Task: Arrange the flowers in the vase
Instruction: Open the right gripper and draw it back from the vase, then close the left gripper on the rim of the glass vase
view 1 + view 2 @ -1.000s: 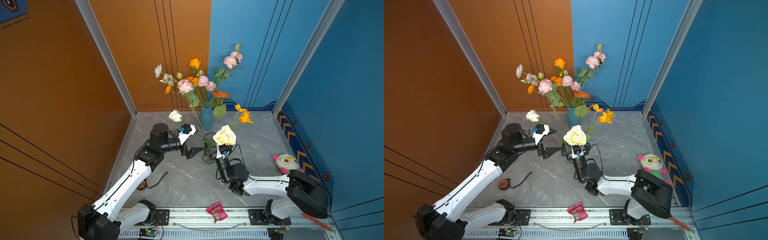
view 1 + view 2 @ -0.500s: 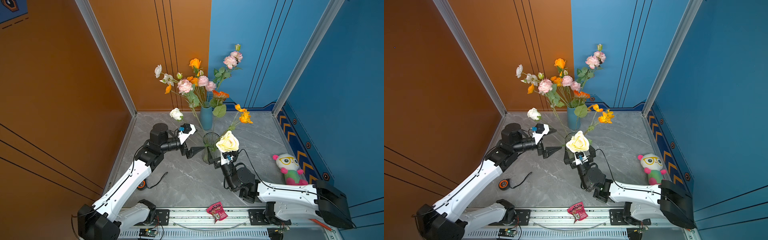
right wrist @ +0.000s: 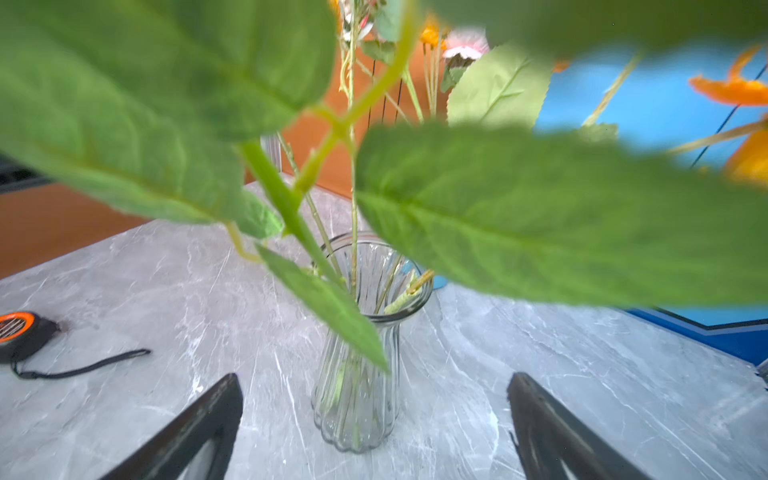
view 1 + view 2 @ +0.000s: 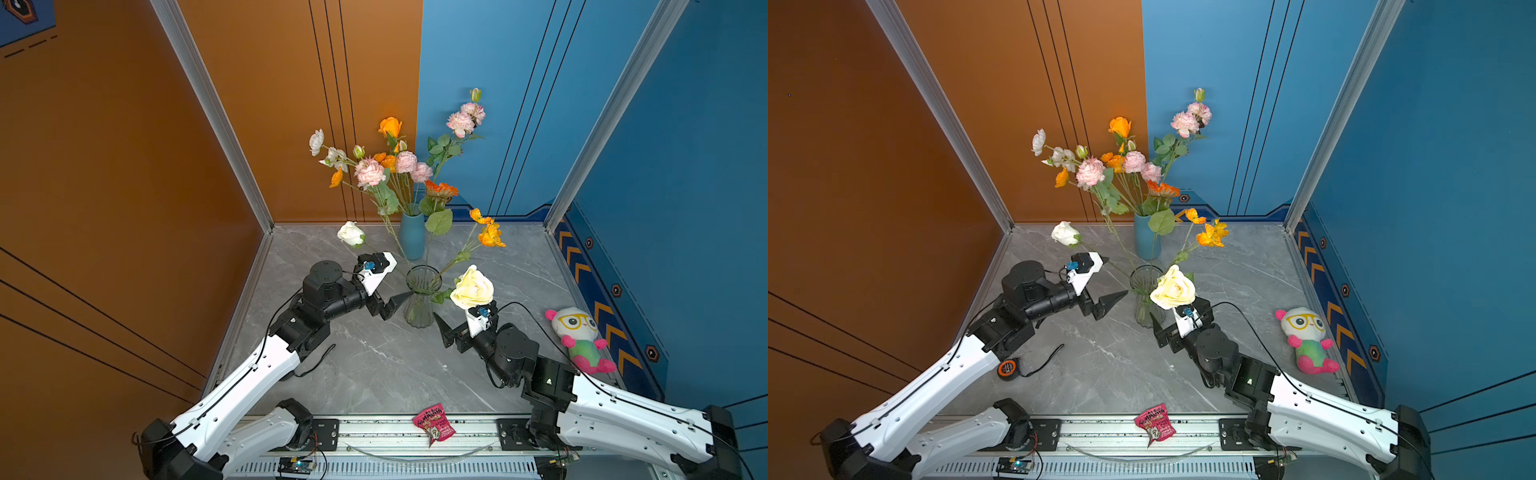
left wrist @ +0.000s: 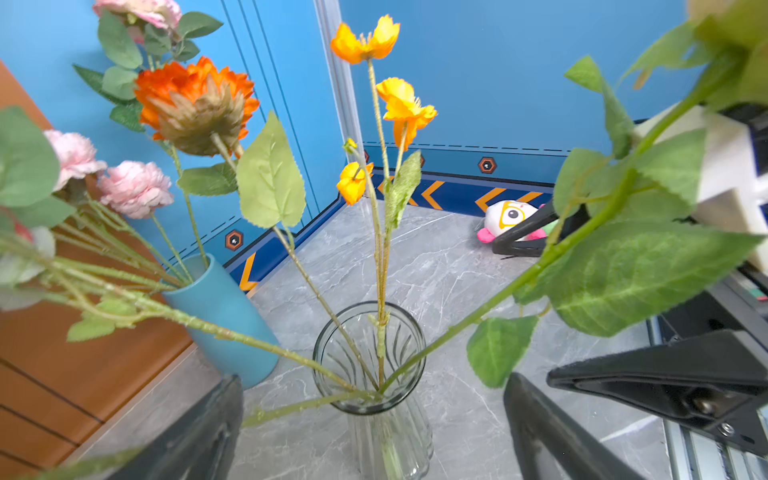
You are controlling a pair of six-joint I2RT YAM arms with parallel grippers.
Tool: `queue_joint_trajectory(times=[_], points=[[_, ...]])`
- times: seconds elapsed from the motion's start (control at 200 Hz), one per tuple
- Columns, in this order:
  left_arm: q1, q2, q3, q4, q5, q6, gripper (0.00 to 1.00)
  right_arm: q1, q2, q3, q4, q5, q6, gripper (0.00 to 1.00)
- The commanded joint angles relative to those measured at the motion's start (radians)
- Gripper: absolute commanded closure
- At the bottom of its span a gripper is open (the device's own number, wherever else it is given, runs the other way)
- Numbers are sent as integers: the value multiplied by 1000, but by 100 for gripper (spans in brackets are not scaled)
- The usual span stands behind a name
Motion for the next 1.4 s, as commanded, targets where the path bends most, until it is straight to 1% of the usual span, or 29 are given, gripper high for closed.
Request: queue_joint_trajectory(times=[0.0,0.105,0.215,0.32,0.385,0.465,0.621,0.751,0.846,1.006,1.146,1.216,1.316,1.356,1.371,1.391], points=[[-36,-33,-85,20,-103,-86,2,-21,-1,29,-148,-125,42,0],[-71,-45,-187,109,-138,-107,2,-27,12,20,-169,-155,53,0],[-81,-18,-277,257,-129,-147,2,-33,8,-12,-169,-168,93,0],[-95,63,-330,411,-127,-135,2,-33,-29,-87,-126,-171,134,0],[-102,125,-344,502,-137,-125,2,-35,-75,-148,-88,-169,161,0],[-106,197,-358,621,-141,-123,2,-49,-137,-207,-88,-170,208,0],[-103,358,-333,786,-113,-123,2,-88,-259,-282,-119,-215,281,0],[-103,488,-319,979,-119,-156,2,-100,-347,-302,-174,-221,286,0],[-103,566,-293,1054,-117,-171,2,-111,-400,-317,-190,-231,284,0],[-109,674,-269,1238,-136,-202,2,-138,-435,-338,-198,-260,277,0],[-115,727,-228,1260,-153,-211,0,-175,-414,-335,-191,-295,278,0],[-116,749,-218,1277,-164,-211,3,-195,-398,-334,-176,-316,269,0],[-116,779,-210,1313,-184,-224,12,-228,-375,-333,-148,-358,267,0],[-115,792,-209,1332,-177,-232,13,-241,-369,-333,-137,-377,269,0],[-114,798,-207,1342,-174,-236,17,-245,-366,-333,-133,-384,269,0],[-112,805,-207,1356,-167,-242,19,-251,-363,-333,-128,-391,269,0]])
